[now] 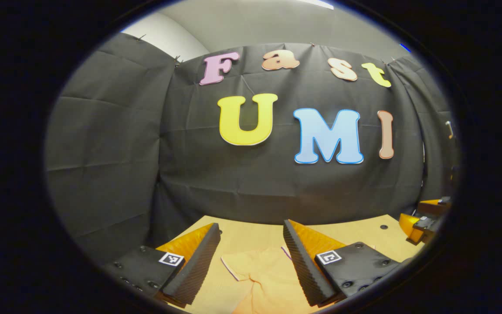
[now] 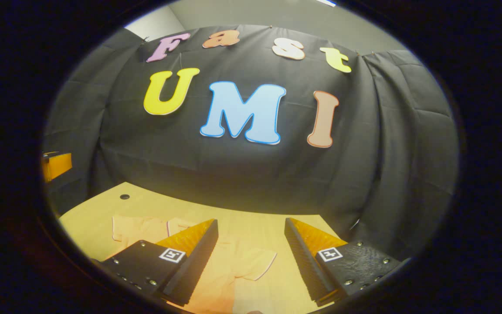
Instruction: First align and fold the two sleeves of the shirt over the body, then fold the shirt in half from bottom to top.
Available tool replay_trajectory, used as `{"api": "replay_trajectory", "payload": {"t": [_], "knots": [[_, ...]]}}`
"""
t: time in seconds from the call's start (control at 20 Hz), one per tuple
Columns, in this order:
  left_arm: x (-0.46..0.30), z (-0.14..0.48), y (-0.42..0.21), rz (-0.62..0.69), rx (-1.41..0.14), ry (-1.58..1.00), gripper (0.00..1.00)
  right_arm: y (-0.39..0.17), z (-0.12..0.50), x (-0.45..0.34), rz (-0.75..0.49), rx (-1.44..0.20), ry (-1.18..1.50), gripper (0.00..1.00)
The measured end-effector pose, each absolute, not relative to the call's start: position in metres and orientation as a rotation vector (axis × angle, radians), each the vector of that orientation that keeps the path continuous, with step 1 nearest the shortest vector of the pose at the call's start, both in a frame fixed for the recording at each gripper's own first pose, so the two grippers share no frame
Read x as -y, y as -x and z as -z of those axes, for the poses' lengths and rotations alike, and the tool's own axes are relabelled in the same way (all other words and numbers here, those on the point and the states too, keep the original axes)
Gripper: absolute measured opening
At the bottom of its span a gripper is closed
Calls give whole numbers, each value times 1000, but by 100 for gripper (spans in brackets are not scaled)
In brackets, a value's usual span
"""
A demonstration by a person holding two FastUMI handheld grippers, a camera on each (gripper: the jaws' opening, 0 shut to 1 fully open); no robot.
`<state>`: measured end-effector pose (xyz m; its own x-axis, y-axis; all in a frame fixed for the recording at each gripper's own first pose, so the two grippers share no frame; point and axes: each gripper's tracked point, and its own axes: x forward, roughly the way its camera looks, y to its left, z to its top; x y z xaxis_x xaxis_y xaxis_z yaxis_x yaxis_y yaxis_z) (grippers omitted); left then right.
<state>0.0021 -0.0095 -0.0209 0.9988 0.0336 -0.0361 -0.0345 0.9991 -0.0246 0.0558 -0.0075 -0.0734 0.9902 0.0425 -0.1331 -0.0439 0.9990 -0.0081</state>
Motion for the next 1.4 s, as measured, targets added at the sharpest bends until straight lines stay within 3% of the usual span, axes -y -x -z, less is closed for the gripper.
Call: {"api": "replay_trajectory", "payload": {"t": [0.85,1.4], "knots": [[-7,63,27,-141,-142,84,94,-176,236,50,-25,-478,-33,95],[-11,75,35,-185,-174,49,93,-203,323,53,-3,-707,-86,95]]}}
